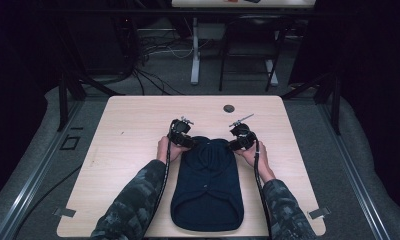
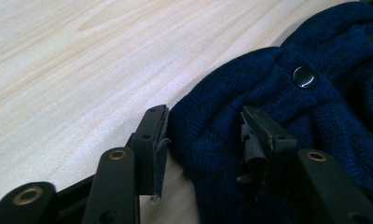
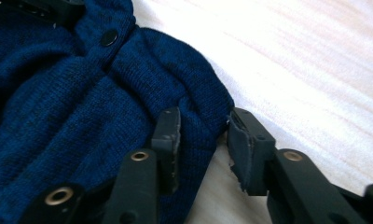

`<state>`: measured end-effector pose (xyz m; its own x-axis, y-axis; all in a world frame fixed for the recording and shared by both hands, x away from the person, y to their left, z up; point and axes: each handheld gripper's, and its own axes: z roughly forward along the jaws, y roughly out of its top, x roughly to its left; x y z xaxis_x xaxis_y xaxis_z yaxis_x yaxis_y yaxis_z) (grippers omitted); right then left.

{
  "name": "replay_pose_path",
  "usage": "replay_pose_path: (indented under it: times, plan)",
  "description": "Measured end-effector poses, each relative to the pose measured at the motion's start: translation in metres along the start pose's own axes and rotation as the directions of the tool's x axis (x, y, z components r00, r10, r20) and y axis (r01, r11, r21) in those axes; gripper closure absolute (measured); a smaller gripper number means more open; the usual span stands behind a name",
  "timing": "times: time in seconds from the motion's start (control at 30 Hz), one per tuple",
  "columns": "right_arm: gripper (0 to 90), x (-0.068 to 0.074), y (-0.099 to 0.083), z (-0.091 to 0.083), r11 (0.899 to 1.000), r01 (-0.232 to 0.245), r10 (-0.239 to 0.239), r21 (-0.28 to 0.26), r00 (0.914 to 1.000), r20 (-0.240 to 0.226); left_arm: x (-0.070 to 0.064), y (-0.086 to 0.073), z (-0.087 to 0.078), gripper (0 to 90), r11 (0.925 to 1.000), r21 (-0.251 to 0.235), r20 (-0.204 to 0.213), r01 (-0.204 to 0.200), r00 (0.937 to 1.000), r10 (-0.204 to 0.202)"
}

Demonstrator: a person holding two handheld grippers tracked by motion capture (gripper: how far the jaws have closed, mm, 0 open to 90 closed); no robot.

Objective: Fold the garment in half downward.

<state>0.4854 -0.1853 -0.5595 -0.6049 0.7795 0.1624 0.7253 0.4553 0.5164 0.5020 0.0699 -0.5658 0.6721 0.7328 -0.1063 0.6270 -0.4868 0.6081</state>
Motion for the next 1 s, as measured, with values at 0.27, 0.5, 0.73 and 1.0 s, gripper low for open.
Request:
replay_pose_path:
  times: [0.27,0.5,0.73,1.0]
  plan:
    - [74.5,0.007,0.003,0.002,1.0,0.012,-0.012,0.018,0.9998,0.014,-0.003,0.0,0.001,59.9,0.9998,-0.003,-0.002,-0.018,0.9998,0.018]
    - [76.3,0.007,0.002,0.001,1.0,0.012,-0.012,0.017,0.9999,0.011,-0.003,-0.001,0.0,62.9,0.9998,-0.005,0.0,-0.017,0.9998,0.017]
    - [78.0,0.007,0.002,0.0,1.0,0.017,-0.017,0.005,0.9996,0.022,-0.003,-0.001,0.0,66.4,0.9998,-0.018,0.008,-0.006,0.9999,0.006]
    - [78.8,0.014,0.005,-0.01,0.998,0.04,-0.037,-0.051,0.9979,0.054,-0.002,0.0,-0.007,70.0,0.9987,-0.052,0.01,-0.003,0.9999,0.004]
